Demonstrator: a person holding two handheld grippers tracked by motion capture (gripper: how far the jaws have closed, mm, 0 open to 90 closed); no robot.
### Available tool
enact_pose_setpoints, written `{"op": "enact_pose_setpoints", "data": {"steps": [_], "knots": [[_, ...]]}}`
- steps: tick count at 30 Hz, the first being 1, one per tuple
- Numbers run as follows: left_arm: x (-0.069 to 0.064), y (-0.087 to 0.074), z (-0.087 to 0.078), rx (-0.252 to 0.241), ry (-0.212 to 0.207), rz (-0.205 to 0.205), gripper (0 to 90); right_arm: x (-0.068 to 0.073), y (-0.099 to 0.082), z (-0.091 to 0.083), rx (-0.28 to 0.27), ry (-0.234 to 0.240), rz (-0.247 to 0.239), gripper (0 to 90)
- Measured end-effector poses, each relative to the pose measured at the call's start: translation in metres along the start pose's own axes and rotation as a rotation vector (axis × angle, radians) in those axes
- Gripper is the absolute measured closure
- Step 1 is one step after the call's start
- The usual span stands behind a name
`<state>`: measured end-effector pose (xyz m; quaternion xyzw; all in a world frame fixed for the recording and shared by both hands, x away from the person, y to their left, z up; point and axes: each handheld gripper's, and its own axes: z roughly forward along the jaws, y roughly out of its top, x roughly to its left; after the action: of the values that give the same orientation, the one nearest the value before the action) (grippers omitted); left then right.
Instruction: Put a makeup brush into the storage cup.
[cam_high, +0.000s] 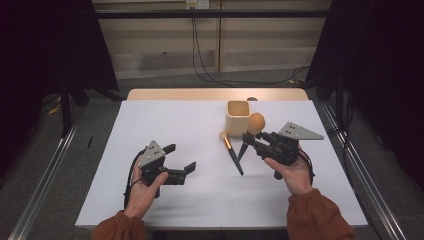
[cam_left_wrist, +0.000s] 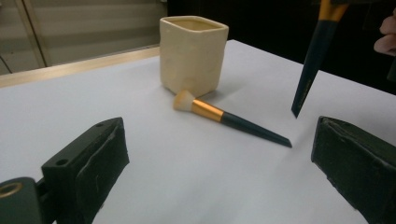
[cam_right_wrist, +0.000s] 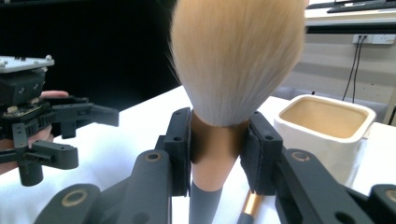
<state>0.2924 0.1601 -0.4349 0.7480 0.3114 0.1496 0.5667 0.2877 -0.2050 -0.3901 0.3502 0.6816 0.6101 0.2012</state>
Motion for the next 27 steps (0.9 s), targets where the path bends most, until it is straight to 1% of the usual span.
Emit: {"op": "enact_pose_setpoints", "data": {"steps": [2,4,6,7,8,9,13,14,15,18,19,21,23,26,27], "knots": [[0.002,-0.001,-0.005,0.004,0.016,0.003,3.6,-0.002,0.002,-0.001,-0.008,-0.009,0.01,66.7],[0.005,-0.003,-0.01,0.008,0.025,0.001,3.5,-0.005,0.002,-0.002,-0.01,-0.015,0.008,66.7],[0.008,-0.005,-0.017,0.015,0.04,0.009,3.3,-0.006,0.003,-0.002,-0.015,-0.023,0.016,66.7],[0.01,-0.007,-0.02,0.008,0.044,0.011,3.2,-0.008,0.003,-0.003,-0.016,-0.026,0.015,66.7],[0.011,-0.008,-0.024,0.005,0.053,0.002,3.2,-0.009,0.004,-0.003,-0.017,-0.027,0.017,66.7],[0.013,-0.009,-0.027,0.002,0.059,0.008,3.2,-0.009,0.004,-0.003,-0.02,-0.03,0.019,66.7],[0.017,-0.016,-0.039,0.001,0.068,0.008,3.4,-0.013,0.008,-0.002,-0.022,-0.041,0.013,66.7],[0.018,-0.018,-0.042,0.003,0.076,0.01,3.4,-0.013,0.008,-0.002,-0.022,-0.041,0.013,66.7],[0.019,-0.021,-0.044,-0.005,0.081,-0.006,3.4,-0.014,0.009,-0.002,-0.022,-0.041,0.007,66.7],[0.021,-0.026,-0.051,-0.004,0.091,-0.007,3.3,-0.017,0.013,0.0,-0.023,-0.048,0.003,66.6],[0.022,-0.028,-0.053,-0.007,0.09,-0.01,3.3,-0.017,0.015,0.001,-0.028,-0.047,0.01,66.7],[0.023,-0.031,-0.059,-0.02,0.094,-0.038,3.4,-0.019,0.018,0.002,-0.025,-0.059,0.005,66.7],[0.024,-0.033,-0.063,-0.023,0.111,-0.023,3.1,-0.021,0.021,0.003,-0.025,-0.07,0.003,66.6],[0.026,-0.036,-0.067,-0.029,0.126,-0.03,2.9,-0.025,0.024,0.004,-0.027,-0.073,-0.002,66.6],[0.027,-0.037,-0.068,-0.023,0.131,-0.023,2.9,-0.026,0.025,0.004,-0.025,-0.076,-0.003,66.6]]}}
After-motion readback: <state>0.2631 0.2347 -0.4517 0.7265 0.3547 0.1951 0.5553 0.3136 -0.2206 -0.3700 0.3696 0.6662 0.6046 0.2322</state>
